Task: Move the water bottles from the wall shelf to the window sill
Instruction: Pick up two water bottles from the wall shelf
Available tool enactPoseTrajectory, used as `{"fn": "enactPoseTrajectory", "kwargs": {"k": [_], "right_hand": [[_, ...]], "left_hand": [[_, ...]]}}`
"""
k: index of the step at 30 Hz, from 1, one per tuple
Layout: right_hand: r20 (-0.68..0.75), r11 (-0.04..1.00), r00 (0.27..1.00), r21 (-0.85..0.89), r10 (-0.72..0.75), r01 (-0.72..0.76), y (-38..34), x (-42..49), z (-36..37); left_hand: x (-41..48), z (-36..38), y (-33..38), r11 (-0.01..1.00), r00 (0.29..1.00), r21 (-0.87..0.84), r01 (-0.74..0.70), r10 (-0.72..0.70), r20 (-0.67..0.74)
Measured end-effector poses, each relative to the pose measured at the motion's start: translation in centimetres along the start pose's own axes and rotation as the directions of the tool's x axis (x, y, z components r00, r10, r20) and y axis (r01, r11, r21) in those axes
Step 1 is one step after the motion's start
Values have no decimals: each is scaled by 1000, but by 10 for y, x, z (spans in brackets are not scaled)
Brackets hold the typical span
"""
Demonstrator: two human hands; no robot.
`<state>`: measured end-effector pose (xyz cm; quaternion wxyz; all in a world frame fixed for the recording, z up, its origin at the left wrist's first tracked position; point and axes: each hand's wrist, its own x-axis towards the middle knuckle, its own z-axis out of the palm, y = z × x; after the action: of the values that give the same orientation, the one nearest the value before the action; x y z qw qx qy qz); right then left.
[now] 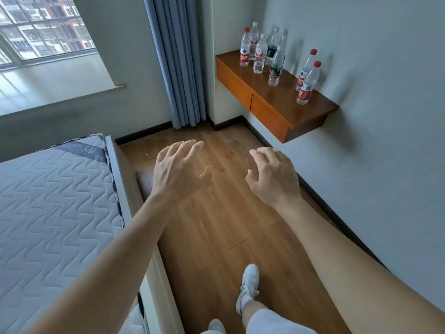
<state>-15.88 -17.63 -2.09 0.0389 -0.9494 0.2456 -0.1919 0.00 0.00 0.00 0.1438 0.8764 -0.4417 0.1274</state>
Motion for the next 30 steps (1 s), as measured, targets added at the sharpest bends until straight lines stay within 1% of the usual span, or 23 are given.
{"fn": "enactPoseTrajectory", "kwargs": {"k": [4, 7, 8, 14, 18, 21, 30], "right_hand": [[20, 1000, 1000, 2, 11, -11, 14, 26, 12], [10, 1000, 1000, -1, 14, -14, 31, 58, 26], [-7, 1000, 1000, -6, 16, -16, 39, 71, 31], [3, 1000, 1000, 7, 25, -25, 89, 159, 56], [19, 1000, 1000, -3, 18, -18, 129, 218, 62], [25, 1000, 999, 1, 25, -25, 158, 253, 68], [57, 997, 997, 41, 56, -59, 214, 336, 100]], "left_hand": [[31, 16, -4, 1000, 1000, -2, 5, -5, 3], [67, 34, -4, 1000, 1000, 4, -7, 7, 4], [81, 40, -5, 1000, 1000, 1, -13, 13, 0], [181, 78, 6, 1000, 1000, 0, -6, 6, 5], [249, 101, 18, 1000, 999, 14, 5, -6, 46], [291, 116, 26, 1000, 999, 18, 4, -5, 50], [380, 150, 20, 999, 999, 9, 36, -36, 37]]}}
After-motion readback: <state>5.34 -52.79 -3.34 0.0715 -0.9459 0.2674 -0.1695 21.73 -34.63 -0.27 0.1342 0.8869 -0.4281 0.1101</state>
